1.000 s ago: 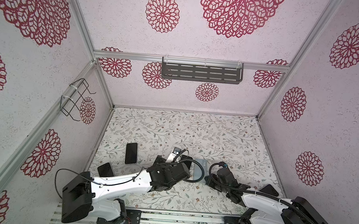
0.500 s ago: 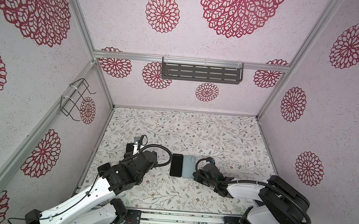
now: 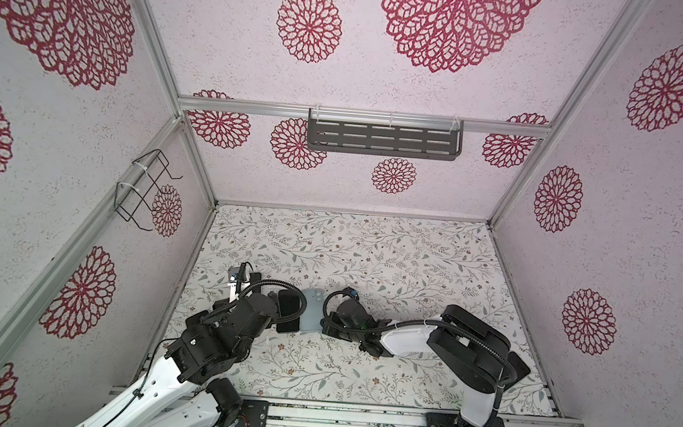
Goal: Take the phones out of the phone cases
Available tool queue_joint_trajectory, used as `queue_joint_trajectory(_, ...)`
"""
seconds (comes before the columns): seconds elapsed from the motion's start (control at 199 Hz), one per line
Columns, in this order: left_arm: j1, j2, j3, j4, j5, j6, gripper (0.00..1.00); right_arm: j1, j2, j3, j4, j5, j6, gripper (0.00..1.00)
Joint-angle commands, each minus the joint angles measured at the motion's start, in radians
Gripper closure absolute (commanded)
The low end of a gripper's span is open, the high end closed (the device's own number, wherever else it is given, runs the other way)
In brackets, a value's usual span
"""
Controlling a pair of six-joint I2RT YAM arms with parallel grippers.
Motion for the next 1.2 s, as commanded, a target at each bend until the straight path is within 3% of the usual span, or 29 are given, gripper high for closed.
queue_joint_trajectory(0.0, 0.014, -0.034, 0.013, -0.050, -0.015, -0.028, 0.03, 0.030, 0.025, 0.068, -0.020, 0.006, 0.034, 1.00)
queue_joint_trajectory(0.482, 0.031, -0.039, 0.018, -0.064, -0.006, -0.056, 0.03, 0.103, 0.082, 0.144, -0.061, 0.088, 0.124, 1.00)
queue_joint_trajectory(0.693, 0.051, -0.010, 0.027, -0.053, 0.025, -0.067, 0.03, 0.105, 0.066, 0.151, -0.075, 0.082, 0.110, 0.66)
queue_joint_trajectory(0.944, 0.113, 0.041, 0.034, 0.004, 0.101, -0.043, 0.03, 0.110, -0.020, 0.085, -0.094, 0.105, 0.058, 0.41)
queue_joint_trajectory(1.099, 0.227, 0.115, 0.039, 0.028, 0.231, -0.019, 0.03, 0.114, -0.144, 0.002, -0.134, 0.159, -0.015, 0.02)
queue_joint_trajectory(1.195, 0.320, 0.183, 0.043, 0.056, 0.333, 0.011, 0.03, 0.117, -0.245, -0.047, -0.188, 0.205, -0.071, 0.01)
